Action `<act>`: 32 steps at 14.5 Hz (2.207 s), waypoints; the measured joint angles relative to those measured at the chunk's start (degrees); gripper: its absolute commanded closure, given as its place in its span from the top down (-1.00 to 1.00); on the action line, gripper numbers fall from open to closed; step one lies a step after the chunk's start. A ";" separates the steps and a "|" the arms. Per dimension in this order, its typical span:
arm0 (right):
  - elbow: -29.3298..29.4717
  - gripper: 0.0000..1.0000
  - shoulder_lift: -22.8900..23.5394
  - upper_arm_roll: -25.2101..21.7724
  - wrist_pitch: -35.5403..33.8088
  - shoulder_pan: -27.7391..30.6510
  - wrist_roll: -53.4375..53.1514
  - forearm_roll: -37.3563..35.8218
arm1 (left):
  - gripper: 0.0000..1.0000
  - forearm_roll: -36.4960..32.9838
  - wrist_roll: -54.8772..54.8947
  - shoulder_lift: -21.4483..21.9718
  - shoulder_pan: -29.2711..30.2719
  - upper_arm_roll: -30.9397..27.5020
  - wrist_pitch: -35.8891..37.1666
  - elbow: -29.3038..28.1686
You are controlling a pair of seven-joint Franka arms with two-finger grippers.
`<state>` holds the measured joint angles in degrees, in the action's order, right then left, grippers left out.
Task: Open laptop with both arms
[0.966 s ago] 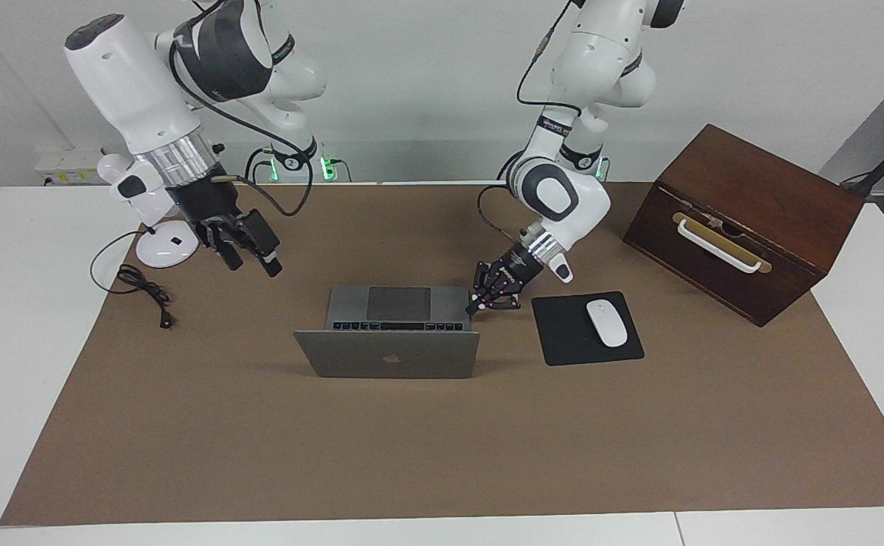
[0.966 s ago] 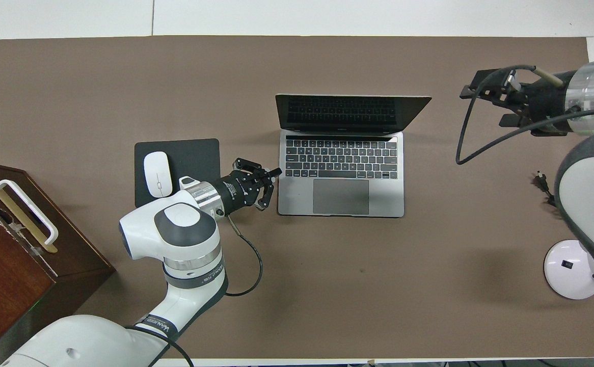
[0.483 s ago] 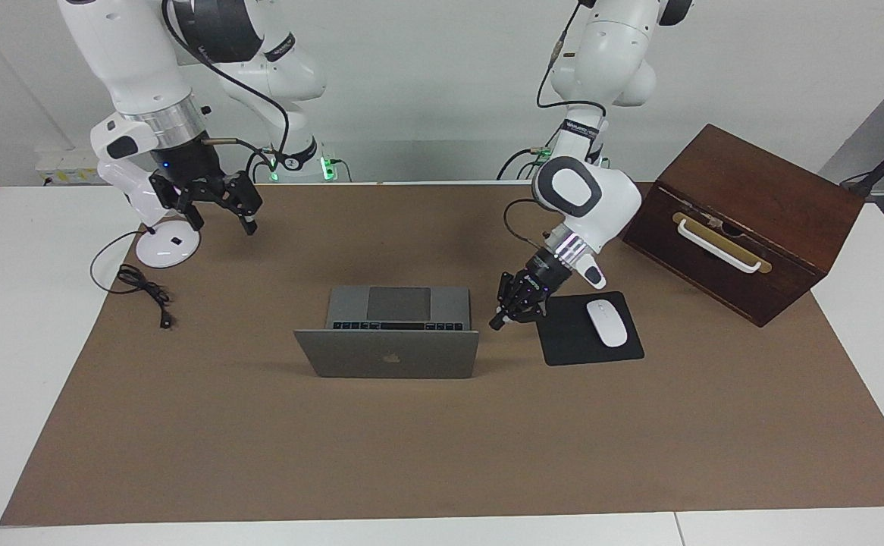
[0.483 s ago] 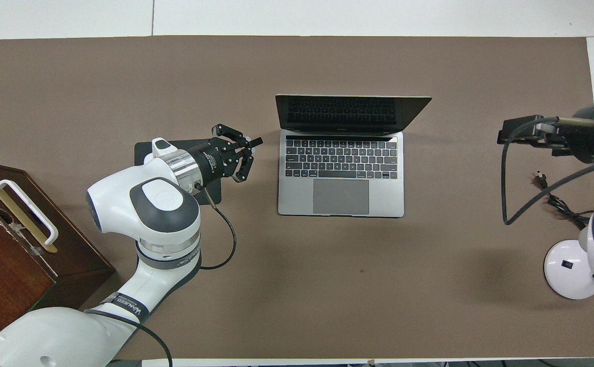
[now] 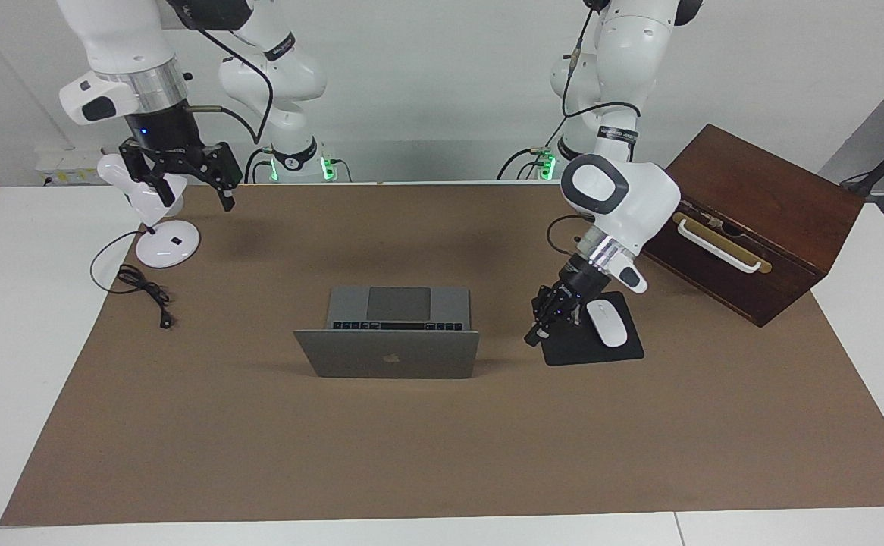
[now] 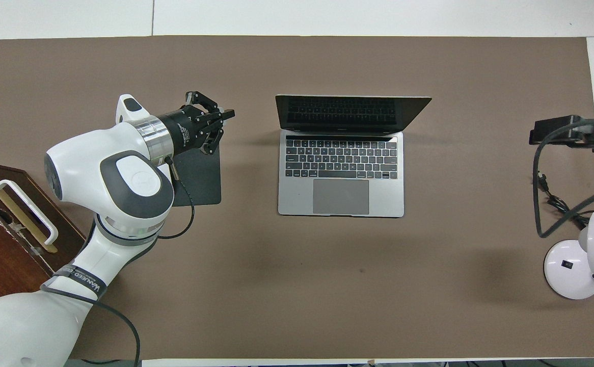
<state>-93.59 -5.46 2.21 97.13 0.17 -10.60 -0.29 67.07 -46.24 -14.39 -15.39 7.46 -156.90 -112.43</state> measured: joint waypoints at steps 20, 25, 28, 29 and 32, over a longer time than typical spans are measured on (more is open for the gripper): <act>5.24 1.00 2.70 -1.53 -9.40 2.64 2.66 3.24 | 1.00 -62.82 6.80 1.84 11.99 -0.23 38.62 14.45; 5.39 1.00 3.11 -1.48 -7.72 2.61 8.14 0.70 | 1.00 -63.44 7.63 4.78 11.98 -0.20 44.63 14.55; 5.41 1.00 3.12 -1.48 -6.76 2.62 9.95 0.20 | 1.00 -64.03 9.23 8.05 12.05 -0.32 48.41 14.65; 5.43 1.00 3.12 -1.48 -6.60 2.61 10.04 0.09 | 1.00 -64.38 9.87 9.54 12.19 -0.81 50.22 14.68; 5.50 1.00 3.13 -1.48 -6.47 2.62 10.06 -0.04 | 1.00 -64.53 14.09 12.63 12.92 -3.22 56.65 15.17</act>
<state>-88.09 -2.33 0.74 90.66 2.78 -0.54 -0.33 2.54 -32.15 -1.76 -2.46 4.25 -100.25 -97.26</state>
